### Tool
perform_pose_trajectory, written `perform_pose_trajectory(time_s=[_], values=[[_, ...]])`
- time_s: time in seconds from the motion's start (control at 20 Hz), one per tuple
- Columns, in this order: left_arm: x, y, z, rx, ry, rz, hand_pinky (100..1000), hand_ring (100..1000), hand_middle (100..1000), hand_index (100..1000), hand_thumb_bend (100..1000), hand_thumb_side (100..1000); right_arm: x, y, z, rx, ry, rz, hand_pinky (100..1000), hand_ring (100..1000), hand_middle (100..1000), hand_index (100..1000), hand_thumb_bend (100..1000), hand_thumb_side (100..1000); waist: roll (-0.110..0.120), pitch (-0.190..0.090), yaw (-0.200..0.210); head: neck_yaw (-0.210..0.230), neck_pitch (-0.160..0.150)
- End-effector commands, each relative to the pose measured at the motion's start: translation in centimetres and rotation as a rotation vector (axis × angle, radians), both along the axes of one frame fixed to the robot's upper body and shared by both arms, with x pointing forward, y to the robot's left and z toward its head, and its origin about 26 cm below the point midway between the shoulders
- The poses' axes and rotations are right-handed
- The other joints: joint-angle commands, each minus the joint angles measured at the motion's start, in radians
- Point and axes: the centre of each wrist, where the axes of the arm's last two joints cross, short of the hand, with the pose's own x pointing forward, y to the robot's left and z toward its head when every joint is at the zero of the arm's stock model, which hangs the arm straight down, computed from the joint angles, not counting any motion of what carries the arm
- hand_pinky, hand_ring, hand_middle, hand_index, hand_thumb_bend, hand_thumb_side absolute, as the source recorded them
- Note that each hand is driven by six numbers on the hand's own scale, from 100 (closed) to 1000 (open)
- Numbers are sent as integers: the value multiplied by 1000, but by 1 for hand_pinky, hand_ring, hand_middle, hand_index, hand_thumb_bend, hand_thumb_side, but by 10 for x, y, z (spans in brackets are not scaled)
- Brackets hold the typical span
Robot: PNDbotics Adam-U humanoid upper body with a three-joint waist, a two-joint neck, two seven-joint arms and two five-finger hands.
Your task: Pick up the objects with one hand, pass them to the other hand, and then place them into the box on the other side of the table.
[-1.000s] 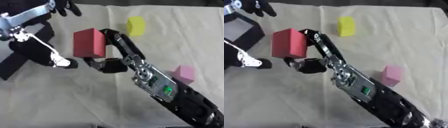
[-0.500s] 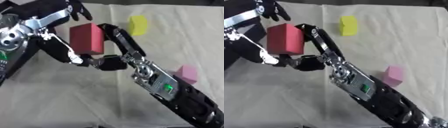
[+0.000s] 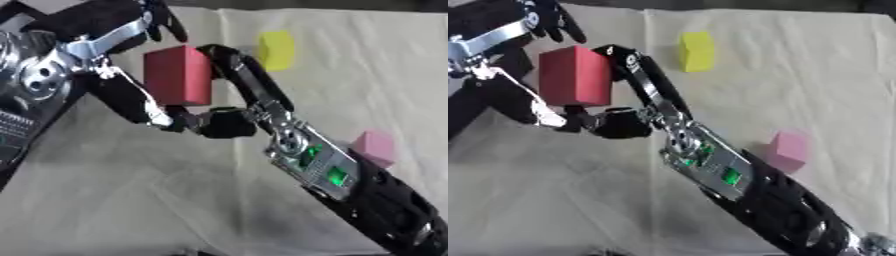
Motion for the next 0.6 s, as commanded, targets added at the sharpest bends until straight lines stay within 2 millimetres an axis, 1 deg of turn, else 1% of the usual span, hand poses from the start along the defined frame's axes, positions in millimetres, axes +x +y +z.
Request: perform_pose_trajectory(time_s=[0.05,0.1,0.45,0.6], values=[[5,-2,2,-12,-41,27,776,722,751,763,706,249,-6,6,10,19,-29,47,746,601,335,424,433,100,4,-15,-2,2,5],[7,-1,1,-17,-40,32,775,721,750,760,701,254,-6,6,10,17,-28,48,746,601,335,424,432,100,4,-15,-2,1,5],[9,-2,-3,-49,-25,42,743,669,695,687,593,343,-6,7,9,14,-14,56,745,600,334,425,433,100,4,-15,-3,1,5],[9,-1,-4,-49,-13,37,740,663,686,680,566,344,-7,7,9,8,-7,58,745,600,334,424,436,100,3,-15,-1,-1,5]])
